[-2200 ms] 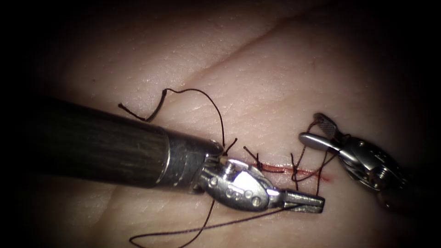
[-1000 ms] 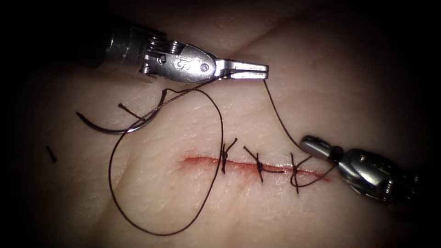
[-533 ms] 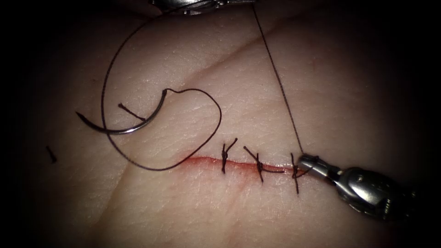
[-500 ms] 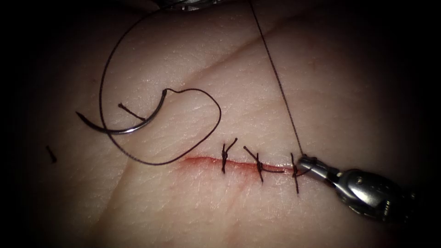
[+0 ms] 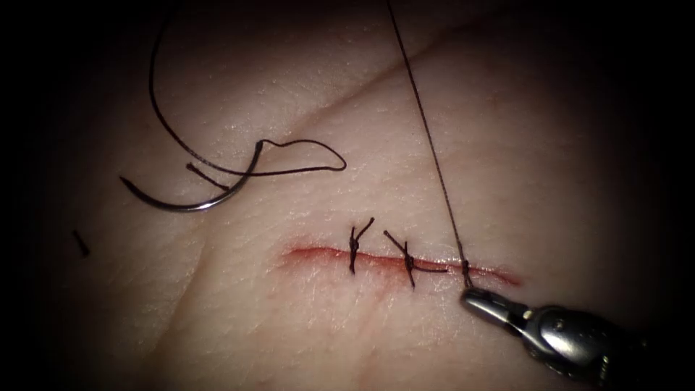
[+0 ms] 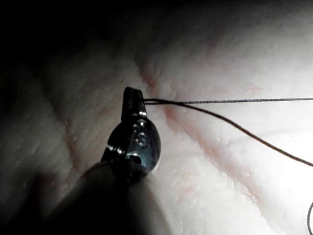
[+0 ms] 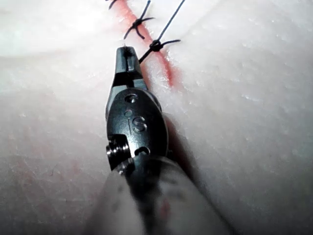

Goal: Wound Closure

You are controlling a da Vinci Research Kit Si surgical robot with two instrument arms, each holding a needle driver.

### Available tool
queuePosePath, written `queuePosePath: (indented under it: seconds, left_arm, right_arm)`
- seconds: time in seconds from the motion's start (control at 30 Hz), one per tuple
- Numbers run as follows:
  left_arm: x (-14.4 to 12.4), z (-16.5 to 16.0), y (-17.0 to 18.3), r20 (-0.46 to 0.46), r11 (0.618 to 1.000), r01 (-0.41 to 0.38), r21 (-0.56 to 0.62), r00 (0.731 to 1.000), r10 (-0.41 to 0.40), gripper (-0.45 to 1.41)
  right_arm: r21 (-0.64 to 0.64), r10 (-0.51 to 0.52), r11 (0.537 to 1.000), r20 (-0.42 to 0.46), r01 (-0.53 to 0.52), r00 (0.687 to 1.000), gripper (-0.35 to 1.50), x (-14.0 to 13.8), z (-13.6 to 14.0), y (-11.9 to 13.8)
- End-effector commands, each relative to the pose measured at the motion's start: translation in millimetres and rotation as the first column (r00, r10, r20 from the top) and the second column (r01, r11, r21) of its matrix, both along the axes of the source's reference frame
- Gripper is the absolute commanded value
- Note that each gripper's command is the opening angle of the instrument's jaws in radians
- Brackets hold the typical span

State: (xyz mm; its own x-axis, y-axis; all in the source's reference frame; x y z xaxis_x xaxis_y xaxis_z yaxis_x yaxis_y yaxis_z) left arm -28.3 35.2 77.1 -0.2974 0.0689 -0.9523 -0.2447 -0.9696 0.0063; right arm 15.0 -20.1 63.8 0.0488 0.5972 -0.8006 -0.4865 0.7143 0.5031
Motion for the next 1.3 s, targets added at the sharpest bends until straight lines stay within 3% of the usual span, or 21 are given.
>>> queuePosePath:
  seconds: [0.03,0.4,0.7,0.73,0.77,0.8,0.83,0.97,1.0,1.17,1.3]
  left_arm:
    - [-0.5,0.6,0.5,0.0,1.0,0.007,-0.002,1.0,-0.007,-0.45]
    - [0.4,3.1,2.8,-0.032,1.0,0.02,-0.013,0.999,-0.021,-0.45]
    - [-1.3,3.1,0.2,-0.013,0.999,0.006,-0.042,1.0,-0.007,-0.45]
    - [-1.5,2.8,-0.2,-0.007,0.999,0.003,-0.036,1.0,-0.003,-0.45]
    - [-1.9,1.8,-1.3,0.001,0.999,-0.005,-0.036,1.0,0.005,-0.45]
    - [-2.0,1.2,-1.7,0.003,0.999,-0.006,-0.034,1.0,0.006,-0.45]
    - [-2.0,1.2,-1.7,0.003,0.999,-0.006,-0.034,1.0,0.006,-0.45]
    - [-2.7,-3.6,-3.8,0.055,1.0,-0.027,-0.016,0.998,0.028,-0.45]
    - [-2.7,-3.6,-3.8,0.055,1.0,-0.027,-0.016,0.998,0.028,-0.45]
    - [-4.0,-11.4,-6.7,0.116,0.999,-0.049,0.006,0.992,0.048,-0.45]
    - [-6.1,-14.2,-8.9,0.14,0.998,-0.055,-0.005,0.989,0.055,-0.45]
  right_arm:
    - [0.002,-0.006,1.0,0.0,0.006,1.0,-0.35,0.4,0.6,-1.5]
    - [-0.012,-0.015,1.0,0.002,0.015,1.0,-0.35,0.2,0.7,-3.6]
    - [-0.004,-0.015,1.0,0.001,0.015,1.0,-0.35,0.3,-0.1,-3.3]
    - [-0.001,-0.017,1.0,0.002,0.017,1.0,0.09,0.3,-0.3,-3.2]
    - [0.014,-0.036,0.999,0.013,0.035,0.999,0.79,0.2,-1.1,-3.0]
    - [0.023,-0.047,0.999,0.021,0.047,0.999,0.94,0.2,-1.6,-2.9]
    - [0.023,-0.047,0.999,0.021,0.047,0.999,0.94,0.2,-1.6,-2.9]
    - [0.057,-0.063,0.996,0.023,0.062,0.998,1.36,0.0,-4.7,-1.5]
    - [0.057,-0.063,0.996,0.023,0.062,0.998,1.36,0.0,-4.7,-1.5]
    - [0.067,-0.076,0.995,0.028,0.074,0.997,1.45,-0.5,-8.0,0.8]
    - [0.064,-0.065,0.996,0.043,0.063,0.997,1.43,-0.4,-7.7,2.9]
